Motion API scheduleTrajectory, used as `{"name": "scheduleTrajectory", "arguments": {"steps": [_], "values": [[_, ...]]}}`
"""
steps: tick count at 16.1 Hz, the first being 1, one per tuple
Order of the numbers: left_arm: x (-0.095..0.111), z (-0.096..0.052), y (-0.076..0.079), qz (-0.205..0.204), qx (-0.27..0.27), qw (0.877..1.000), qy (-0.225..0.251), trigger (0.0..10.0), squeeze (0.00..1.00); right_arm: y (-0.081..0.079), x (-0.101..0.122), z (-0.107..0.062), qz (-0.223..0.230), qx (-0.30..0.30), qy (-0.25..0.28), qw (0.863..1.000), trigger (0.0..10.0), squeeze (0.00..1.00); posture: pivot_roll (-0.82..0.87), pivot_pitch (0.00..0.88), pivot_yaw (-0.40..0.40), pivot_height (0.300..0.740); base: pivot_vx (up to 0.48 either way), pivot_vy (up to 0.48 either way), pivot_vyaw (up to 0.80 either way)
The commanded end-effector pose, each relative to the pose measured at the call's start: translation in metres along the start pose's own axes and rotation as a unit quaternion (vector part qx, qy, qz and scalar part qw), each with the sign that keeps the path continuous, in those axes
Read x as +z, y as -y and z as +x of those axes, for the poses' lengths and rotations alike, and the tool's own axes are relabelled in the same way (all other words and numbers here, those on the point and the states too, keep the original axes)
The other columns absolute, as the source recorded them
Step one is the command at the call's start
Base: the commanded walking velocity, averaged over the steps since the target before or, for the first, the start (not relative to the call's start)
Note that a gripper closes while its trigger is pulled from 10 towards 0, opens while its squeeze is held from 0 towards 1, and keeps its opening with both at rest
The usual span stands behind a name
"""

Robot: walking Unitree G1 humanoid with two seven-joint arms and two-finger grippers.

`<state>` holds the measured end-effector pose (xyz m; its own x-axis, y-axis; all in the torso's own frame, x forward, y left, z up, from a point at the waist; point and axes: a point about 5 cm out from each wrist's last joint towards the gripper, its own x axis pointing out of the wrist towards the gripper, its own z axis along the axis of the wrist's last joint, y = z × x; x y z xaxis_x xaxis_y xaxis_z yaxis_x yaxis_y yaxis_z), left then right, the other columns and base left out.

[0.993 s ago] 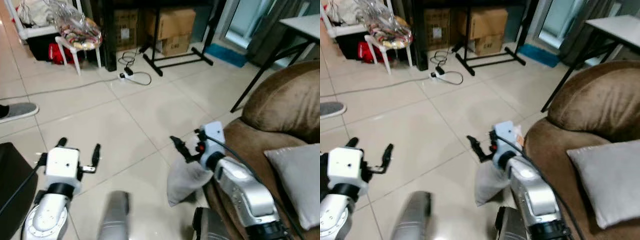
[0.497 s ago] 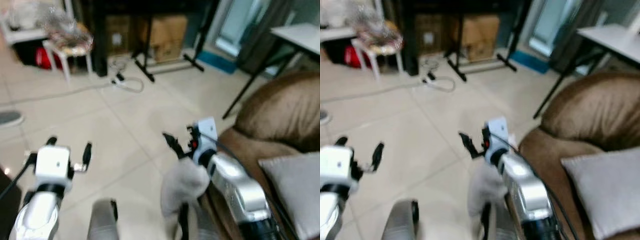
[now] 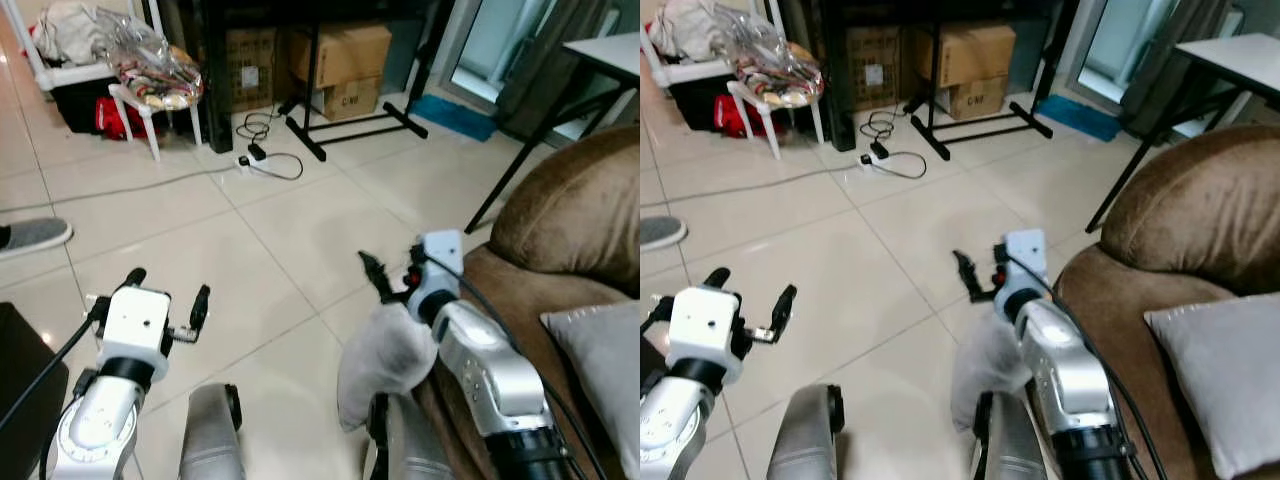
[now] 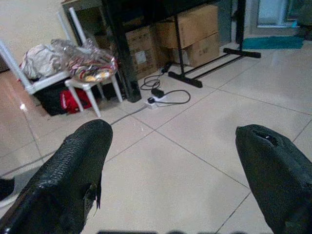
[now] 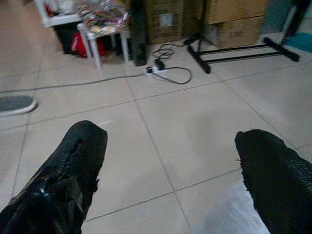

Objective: Move the pillow to the sofa from floor

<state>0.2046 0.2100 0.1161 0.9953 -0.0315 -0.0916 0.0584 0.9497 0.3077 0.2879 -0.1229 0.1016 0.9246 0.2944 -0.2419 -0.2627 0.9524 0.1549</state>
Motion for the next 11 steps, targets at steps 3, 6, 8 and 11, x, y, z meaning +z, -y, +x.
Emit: {"name": "scheduleTrajectory", "arguments": {"steps": [3, 6, 8, 11], "values": [[0.002, 0.012, 0.008, 0.004, -0.026, 1.0, 0.007, 10.0, 0.0, 0.013, -0.001, -0.005, -0.001, -0.037, -0.002, 0.999, 10.0, 0.0, -0.02, 0.0, -0.05, 0.551, 0.0, 0.0, 0.0], [0.003, 0.016, 0.012, 0.001, -0.035, 0.999, 0.011, 10.0, 0.0, 0.013, -0.004, -0.007, 0.016, -0.048, -0.003, 0.999, 10.0, 0.0, -0.03, 0.0, -0.044, 0.532, 0.0, 0.0, 0.0], [0.003, 0.017, 0.013, 0.002, -0.039, 0.999, 0.012, 10.0, 0.0, 0.017, -0.005, -0.006, 0.018, -0.066, -0.006, 0.998, 10.0, 0.0, -0.03, 0.0, -0.037, 0.512, 0.0, 0.0, 0.0], [0.003, 0.021, 0.014, 0.008, -0.053, 0.998, 0.013, 10.0, 0.0, 0.024, -0.007, -0.001, 0.014, -0.095, -0.016, 0.995, 10.0, 0.0, -0.03, 0.0, -0.036, 0.488, 0.0, 0.0, 0.0]]}}
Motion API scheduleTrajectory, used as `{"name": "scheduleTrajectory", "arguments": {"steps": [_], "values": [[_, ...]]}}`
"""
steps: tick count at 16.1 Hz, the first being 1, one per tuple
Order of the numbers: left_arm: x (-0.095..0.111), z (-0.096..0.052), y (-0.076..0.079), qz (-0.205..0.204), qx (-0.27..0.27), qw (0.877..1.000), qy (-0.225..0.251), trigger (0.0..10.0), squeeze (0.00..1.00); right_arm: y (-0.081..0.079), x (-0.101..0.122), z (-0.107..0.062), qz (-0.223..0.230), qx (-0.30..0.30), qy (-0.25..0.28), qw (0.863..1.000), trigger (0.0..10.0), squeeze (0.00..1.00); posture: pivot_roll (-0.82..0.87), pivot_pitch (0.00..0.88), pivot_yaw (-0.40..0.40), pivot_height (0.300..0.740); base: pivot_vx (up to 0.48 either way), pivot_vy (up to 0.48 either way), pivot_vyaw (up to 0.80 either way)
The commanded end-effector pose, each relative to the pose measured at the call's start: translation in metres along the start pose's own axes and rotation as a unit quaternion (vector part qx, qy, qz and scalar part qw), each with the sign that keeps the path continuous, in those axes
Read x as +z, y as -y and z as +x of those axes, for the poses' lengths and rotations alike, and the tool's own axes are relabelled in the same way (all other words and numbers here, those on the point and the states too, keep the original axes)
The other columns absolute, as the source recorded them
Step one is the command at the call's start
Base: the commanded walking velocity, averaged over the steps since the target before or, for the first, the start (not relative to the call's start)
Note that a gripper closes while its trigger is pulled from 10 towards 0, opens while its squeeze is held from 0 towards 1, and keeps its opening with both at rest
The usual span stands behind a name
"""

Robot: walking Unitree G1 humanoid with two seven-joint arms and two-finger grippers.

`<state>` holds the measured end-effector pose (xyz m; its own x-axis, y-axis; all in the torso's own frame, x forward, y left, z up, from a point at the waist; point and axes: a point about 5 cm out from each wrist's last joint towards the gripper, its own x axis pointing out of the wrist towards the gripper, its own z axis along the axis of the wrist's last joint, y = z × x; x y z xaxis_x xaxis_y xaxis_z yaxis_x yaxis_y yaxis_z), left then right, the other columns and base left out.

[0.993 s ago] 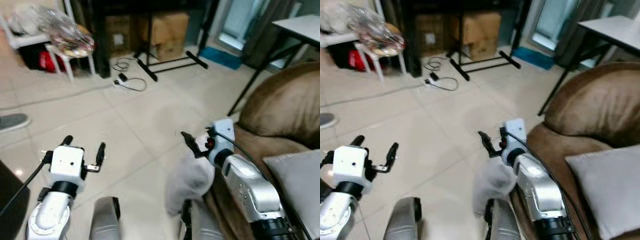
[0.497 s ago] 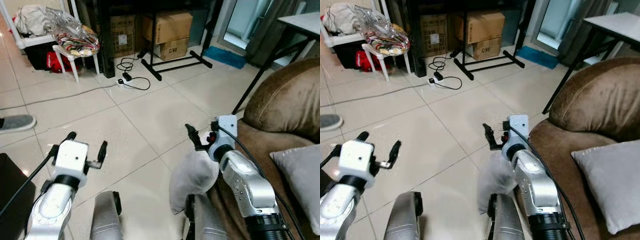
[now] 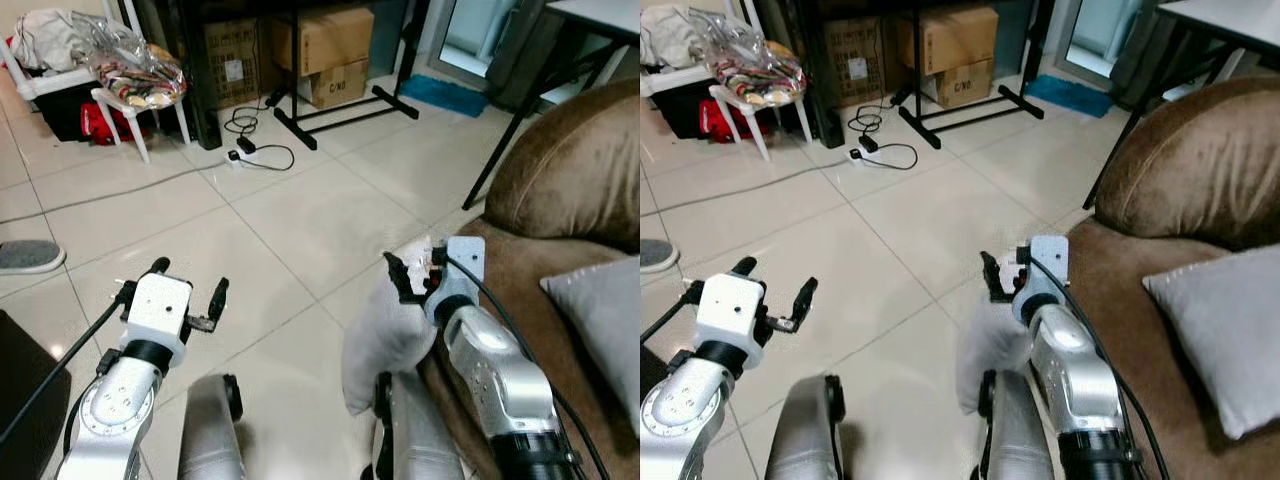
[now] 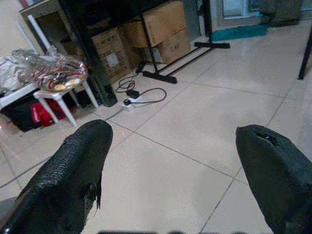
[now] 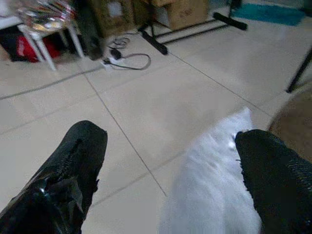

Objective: Move the pillow to the sofa from floor

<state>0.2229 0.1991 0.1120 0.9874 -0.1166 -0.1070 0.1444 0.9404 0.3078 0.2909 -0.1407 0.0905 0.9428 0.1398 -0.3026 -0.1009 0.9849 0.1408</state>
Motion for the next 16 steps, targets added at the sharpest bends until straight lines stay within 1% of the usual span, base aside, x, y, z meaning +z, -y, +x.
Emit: {"name": "scheduleTrajectory", "arguments": {"steps": [1, 2, 3, 5, 6, 7, 8, 10, 11, 12, 13, 14, 15, 16], "values": [[0.004, 0.005, 0.003, 0.005, -0.021, 1.0, 0.007, 10.0, 0.0, -0.002, 0.0, 0.008, 0.001, 0.009, -0.005, 1.0, 10.0, 0.42, -0.02, 0.0, -0.042, 0.483, 0.0, 0.0, 0.0], [0.004, 0.005, 0.003, 0.005, -0.028, 1.0, 0.006, 10.0, 0.0, -0.005, 0.0, 0.011, 0.002, 0.017, -0.006, 1.0, 10.0, 0.42, -0.02, 0.0, -0.042, 0.483, 0.0, 0.0, 0.0], [0.003, 0.005, 0.006, 0.001, -0.043, 0.999, 0.003, 10.0, 0.0, -0.008, -0.002, 0.017, 0.014, 0.021, -0.012, 1.0, 10.0, 1.0, -0.02, 0.0, -0.045, 0.483, 0.0, 0.0, 0.0], [0.002, 0.005, 0.01, 0.0, -0.066, 0.998, -0.001, 10.0, 0.0, -0.006, -0.006, 0.028, 0.003, -0.005, -0.026, 1.0, 10.0, 1.0, -0.01, 0.0, -0.047, 0.483, 0.0, 0.0, 0.0], [0.0, 0.003, 0.014, -0.002, -0.085, 0.996, -0.006, 10.0, 0.0, -0.004, -0.009, 0.036, 0.004, -0.029, -0.037, 0.999, 10.0, 1.0, -0.01, 0.0, -0.048, 0.483, 0.0, 0.0, 0.0], [0.0, 0.001, 0.016, -0.004, -0.097, 0.995, -0.01, 10.0, 0.0, -0.001, -0.011, 0.042, -0.007, -0.055, -0.041, 0.998, 10.0, 1.0, 0.0, 0.0, -0.051, 0.483, 0.0, 0.0, 0.0], [0.0, 0.0, 0.017, -0.01, -0.112, 0.994, -0.014, 10.0, 0.0, -0.002, -0.012, 0.051, -0.033, -0.075, -0.045, 0.996, 10.0, 1.0, 0.0, 0.0, -0.053, 0.483, 0.0, 0.0, 0.0], [0.0, -0.003, 0.02, -0.016, -0.145, 0.989, -0.019, 10.0, 0.0, -0.005, -0.016, 0.057, -0.047, -0.084, -0.061, 0.993, 10.0, 1.0, 0.01, 0.0, -0.056, 0.483, 0.0, 0.0, 0.0], [0.0, -0.005, 0.021, -0.017, -0.158, 0.987, -0.022, 10.0, 0.0, -0.006, -0.02, 0.058, -0.042, -0.082, -0.076, 0.993, 10.0, 1.0, 0.01, 0.0, -0.056, 0.483, 0.0, 0.0, 0.0], [-0.001, -0.009, 0.023, -0.018, -0.187, 0.982, -0.028, 10.0, 0.0, -0.012, -0.034, 0.06, -0.016, -0.073, -0.126, 0.989, 10.0, 0.26, 0.01, 0.0, -0.052, 0.483, 0.0, 0.0, 0.0], [-0.002, -0.009, 0.023, -0.018, -0.191, 0.981, -0.03, 10.0, 0.0, -0.013, -0.038, 0.06, -0.006, -0.071, -0.137, 0.988, 10.0, 0.0, 0.01, 0.0, -0.051, 0.483, 0.0, 0.0, 0.0], [-0.002, -0.01, 0.024, -0.018, -0.195, 0.98, -0.033, 10.0, 0.0, -0.016, -0.043, 0.06, 0.015, -0.066, -0.15, 0.986, 10.0, 0.0, 0.02, 0.0, -0.049, 0.483, 0.0, 0.0, 0.0], [-0.002, -0.011, 0.024, -0.019, -0.199, 0.979, -0.035, 10.0, 0.0, -0.019, -0.048, 0.06, 0.019, -0.062, -0.16, 0.985, 10.0, 0.0, 0.02, 0.0, -0.049, 0.483, 0.0, 0.0, 0.0], [-0.002, -0.01, 0.024, -0.018, -0.2, 0.979, -0.036, 10.0, 0.0, -0.019, -0.05, 0.06, 0.006, -0.068, -0.16, 0.985, 10.0, 0.0, 0.02, 0.0, -0.043, 0.483, 0.0, 0.0, 0.0]]}}
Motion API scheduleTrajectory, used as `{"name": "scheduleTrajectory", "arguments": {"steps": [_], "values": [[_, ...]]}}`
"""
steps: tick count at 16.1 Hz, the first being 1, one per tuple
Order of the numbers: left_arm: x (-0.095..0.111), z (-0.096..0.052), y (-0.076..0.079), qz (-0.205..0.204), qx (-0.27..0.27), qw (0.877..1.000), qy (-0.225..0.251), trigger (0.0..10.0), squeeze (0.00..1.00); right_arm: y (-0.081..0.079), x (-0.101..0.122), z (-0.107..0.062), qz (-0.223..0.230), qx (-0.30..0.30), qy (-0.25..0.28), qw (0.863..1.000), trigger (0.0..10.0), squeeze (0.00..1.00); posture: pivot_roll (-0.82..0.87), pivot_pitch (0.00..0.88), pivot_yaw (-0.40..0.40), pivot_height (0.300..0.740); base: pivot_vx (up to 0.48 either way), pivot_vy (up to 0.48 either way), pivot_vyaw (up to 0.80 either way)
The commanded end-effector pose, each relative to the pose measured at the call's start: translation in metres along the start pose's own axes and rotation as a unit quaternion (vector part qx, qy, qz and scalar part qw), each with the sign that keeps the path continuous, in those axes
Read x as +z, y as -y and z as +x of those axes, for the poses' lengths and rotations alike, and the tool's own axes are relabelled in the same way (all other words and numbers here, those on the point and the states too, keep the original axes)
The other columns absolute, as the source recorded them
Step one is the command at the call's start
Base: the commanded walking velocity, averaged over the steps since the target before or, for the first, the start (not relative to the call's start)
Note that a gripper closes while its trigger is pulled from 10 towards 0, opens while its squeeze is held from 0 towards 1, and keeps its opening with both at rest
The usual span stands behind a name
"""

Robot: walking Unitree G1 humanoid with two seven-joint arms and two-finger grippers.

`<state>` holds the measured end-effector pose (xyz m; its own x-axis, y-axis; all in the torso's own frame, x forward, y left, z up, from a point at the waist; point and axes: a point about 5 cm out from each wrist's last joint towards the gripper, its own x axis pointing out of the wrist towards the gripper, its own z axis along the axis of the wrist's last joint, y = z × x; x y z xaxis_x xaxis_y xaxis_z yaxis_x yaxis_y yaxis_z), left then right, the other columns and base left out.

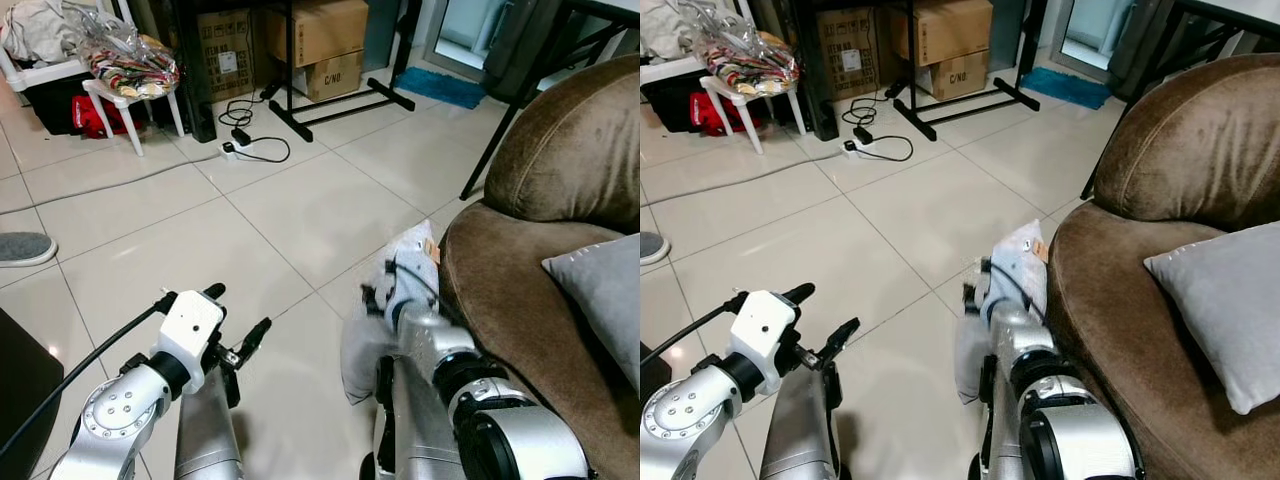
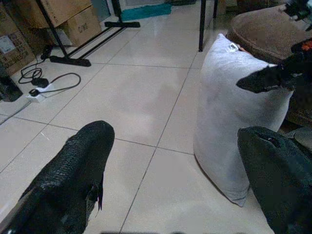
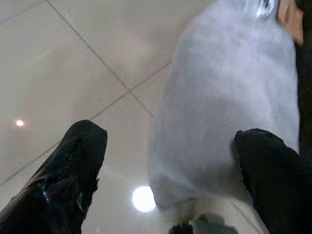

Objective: Move the pillow to the sofa from floor

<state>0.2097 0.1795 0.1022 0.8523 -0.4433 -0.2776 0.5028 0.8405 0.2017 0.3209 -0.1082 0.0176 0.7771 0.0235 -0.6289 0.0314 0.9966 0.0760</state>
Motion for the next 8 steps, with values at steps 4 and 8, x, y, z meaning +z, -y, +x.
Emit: {"name": "scheduleTrajectory", "arguments": {"steps": [4, 8], "values": [[0.004, -0.001, -0.001, 0.012, -0.016, 1.0, -0.004, 10.0, 0.0, 0.012, 0.018, 0.001, 0.006, -0.064, 0.046, 0.997, 10.0, 0.0, 0.05, 0.0, -0.036, 0.483, 0.0, 0.0, 0.0], [0.007, -0.005, -0.003, 0.018, -0.016, 1.0, -0.003, 10.0, 0.0, 0.01, 0.032, 0.0, 0.028, -0.052, 0.096, 0.994, 10.0, 0.0, 0.06, 0.0, -0.032, 0.483, 0.0, 0.0, 0.0]]}}
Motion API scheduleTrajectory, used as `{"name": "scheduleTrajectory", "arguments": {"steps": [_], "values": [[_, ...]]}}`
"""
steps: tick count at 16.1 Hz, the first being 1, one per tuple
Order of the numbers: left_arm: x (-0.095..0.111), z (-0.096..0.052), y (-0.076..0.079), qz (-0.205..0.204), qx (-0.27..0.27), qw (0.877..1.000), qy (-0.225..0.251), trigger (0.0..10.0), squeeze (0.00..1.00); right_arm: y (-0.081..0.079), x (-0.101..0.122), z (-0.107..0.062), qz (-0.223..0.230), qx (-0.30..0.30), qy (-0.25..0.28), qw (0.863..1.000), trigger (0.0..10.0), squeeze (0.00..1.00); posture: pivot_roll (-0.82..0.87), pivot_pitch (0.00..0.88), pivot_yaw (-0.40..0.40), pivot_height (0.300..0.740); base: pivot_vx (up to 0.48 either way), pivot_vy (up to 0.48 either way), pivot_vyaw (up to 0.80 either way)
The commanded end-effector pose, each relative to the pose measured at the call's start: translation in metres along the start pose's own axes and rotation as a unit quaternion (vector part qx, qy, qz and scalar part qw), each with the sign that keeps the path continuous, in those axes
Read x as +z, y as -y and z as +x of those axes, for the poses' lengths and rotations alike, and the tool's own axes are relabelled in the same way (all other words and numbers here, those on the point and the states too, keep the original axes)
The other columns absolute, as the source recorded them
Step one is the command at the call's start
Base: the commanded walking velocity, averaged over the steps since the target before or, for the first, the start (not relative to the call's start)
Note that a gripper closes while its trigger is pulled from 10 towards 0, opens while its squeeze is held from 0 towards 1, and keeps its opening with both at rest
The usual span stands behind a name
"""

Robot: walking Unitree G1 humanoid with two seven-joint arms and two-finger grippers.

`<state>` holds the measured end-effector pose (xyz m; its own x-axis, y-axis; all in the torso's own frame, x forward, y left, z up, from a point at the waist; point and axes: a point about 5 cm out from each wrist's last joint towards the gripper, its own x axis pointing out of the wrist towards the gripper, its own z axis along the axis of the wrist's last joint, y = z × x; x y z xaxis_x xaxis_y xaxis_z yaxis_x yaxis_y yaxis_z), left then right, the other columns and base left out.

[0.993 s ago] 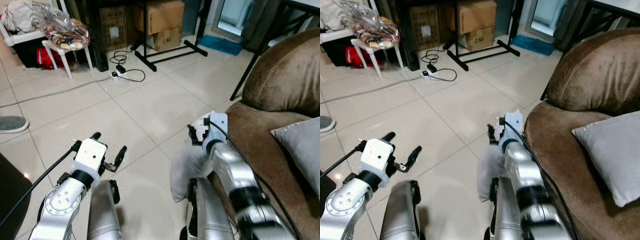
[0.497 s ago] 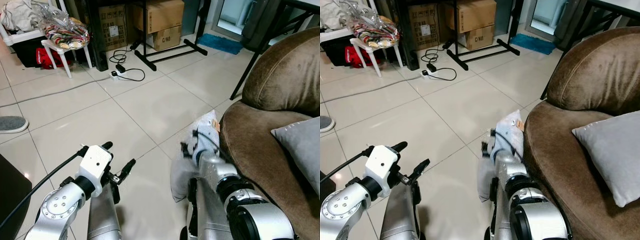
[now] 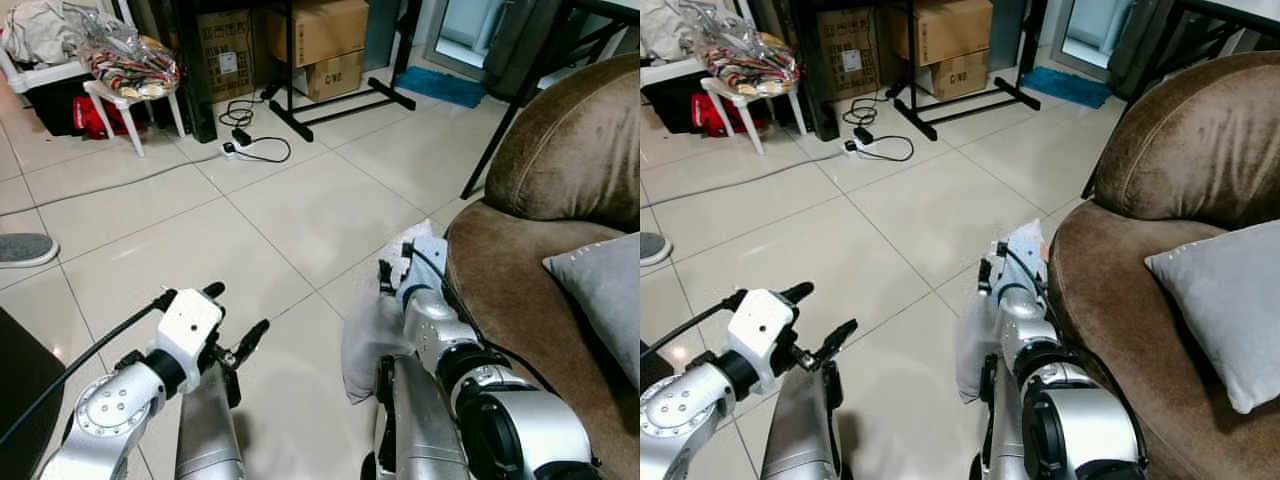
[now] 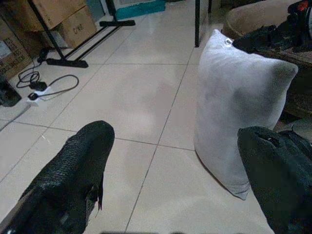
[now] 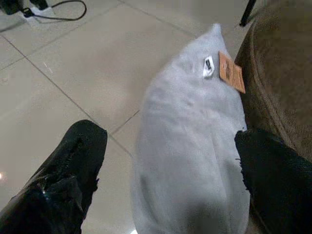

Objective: Move the pillow to the sofa from floor

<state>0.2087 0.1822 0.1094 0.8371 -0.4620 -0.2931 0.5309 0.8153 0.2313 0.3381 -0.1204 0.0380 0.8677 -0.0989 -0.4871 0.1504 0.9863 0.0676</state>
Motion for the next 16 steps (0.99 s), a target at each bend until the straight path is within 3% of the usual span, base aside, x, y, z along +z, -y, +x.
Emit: {"name": "scheduleTrajectory", "arguments": {"steps": [1, 8, 12, 13, 14, 15, 16], "values": [[0.002, -0.002, 0.002, -0.003, -0.015, 1.0, 0.001, 10.0, 0.0, 0.006, 0.0, 0.001, -0.015, -0.022, -0.009, 1.0, 10.0, 0.0, 0.06, 0.0, -0.03, 0.483, 0.0, 0.0, 0.0], [0.006, -0.008, 0.02, -0.014, -0.056, 0.998, -0.005, 10.0, 0.0, 0.022, -0.01, 0.001, -0.041, -0.051, -0.032, 0.997, 10.0, 0.0, 0.05, 0.14, -0.054, 0.483, 0.0, 0.0, 0.0], [0.003, -0.021, 0.032, -0.033, -0.065, 0.997, -0.02, 10.0, 0.0, 0.026, -0.027, -0.002, -0.013, -0.052, -0.05, 0.997, 10.0, 0.0, 0.04, 0.19, -0.065, 0.483, 0.0, 0.0, 0.0], [0.003, -0.023, 0.034, -0.036, -0.065, 0.997, -0.022, 10.0, 0.0, 0.025, -0.026, -0.002, 0.006, -0.043, -0.045, 0.998, 9.1, 0.0, 0.04, 0.193, -0.068, 0.483, 0.0, 0.0, 0.0], [0.003, -0.024, 0.035, -0.038, -0.064, 0.997, -0.022, 10.0, 0.0, 0.022, -0.026, -0.002, 0.018, -0.033, -0.039, 0.999, 3.0, 0.0, 0.04, 0.196, -0.072, 0.483, 0.0, 0.0, 0.0], [0.004, -0.025, 0.035, -0.04, -0.06, 0.997, -0.022, 10.0, 0.0, 0.019, -0.023, -0.002, 0.028, -0.019, -0.026, 0.999, 0.4, 0.0, 0.04, 0.198, -0.073, 0.483, 0.0, 0.0, 0.0], [0.005, -0.025, 0.035, -0.042, -0.058, 0.997, -0.021, 10.0, 0.0, 0.019, -0.021, -0.002, 0.035, -0.015, -0.019, 0.999, 0.0, 0.0, 0.04, 0.198, -0.073, 0.483, 0.0, 0.0, 0.0]]}}
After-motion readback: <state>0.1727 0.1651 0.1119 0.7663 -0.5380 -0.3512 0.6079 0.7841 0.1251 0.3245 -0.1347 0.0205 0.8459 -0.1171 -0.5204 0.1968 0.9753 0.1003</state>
